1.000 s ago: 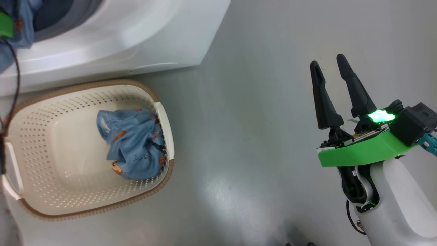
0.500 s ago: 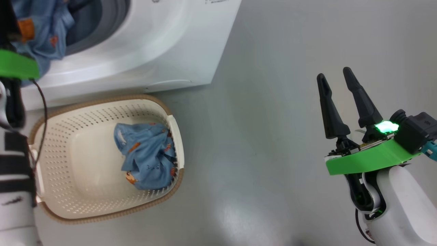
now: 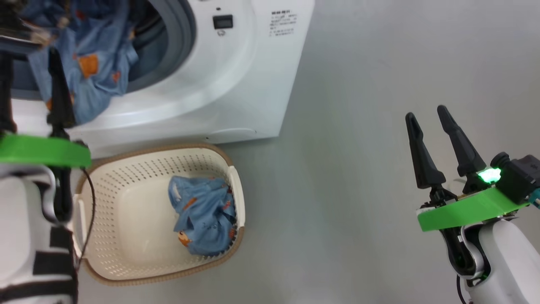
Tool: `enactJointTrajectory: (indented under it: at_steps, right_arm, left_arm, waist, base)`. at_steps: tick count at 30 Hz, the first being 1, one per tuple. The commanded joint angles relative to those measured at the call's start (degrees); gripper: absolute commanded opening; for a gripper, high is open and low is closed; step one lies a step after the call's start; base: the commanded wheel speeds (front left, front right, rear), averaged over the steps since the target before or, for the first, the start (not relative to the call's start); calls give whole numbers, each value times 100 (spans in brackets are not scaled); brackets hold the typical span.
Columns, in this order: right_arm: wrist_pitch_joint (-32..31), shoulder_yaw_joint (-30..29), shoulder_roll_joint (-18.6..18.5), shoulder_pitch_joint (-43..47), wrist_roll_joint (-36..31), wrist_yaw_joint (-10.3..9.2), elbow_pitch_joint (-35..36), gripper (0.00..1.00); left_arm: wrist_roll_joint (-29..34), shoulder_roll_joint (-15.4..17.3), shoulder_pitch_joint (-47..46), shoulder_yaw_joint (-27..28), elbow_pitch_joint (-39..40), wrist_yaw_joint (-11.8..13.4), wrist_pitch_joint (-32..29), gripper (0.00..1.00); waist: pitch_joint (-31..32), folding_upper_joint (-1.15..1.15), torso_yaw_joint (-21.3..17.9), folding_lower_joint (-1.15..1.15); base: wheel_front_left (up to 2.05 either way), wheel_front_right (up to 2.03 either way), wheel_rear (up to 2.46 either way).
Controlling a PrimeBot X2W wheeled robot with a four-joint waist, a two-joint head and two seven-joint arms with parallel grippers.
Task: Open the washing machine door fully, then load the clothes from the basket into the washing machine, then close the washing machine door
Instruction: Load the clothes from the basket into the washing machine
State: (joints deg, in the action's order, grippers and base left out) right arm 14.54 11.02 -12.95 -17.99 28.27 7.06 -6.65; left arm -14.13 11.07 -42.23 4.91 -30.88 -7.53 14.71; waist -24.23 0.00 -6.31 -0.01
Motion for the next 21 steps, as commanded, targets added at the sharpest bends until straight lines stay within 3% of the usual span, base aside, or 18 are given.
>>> enactJointTrajectory:
  at_steps: [1, 21]
  right_arm:
    - [46, 81, -95, 179, 43, 43, 88, 100]
    - [46, -40, -309, 1124, 173, 43, -6, 100]
  left_arm:
    - [-36, 171, 223, 129, 230, 5, 29, 100]
    - [94, -204, 2085, 0, 846, 5, 29, 100]
  waist:
    - [297, 0, 163, 1]
    - [1491, 0, 451, 1]
  base:
    - [0, 0, 0]
    - [0, 0, 0]
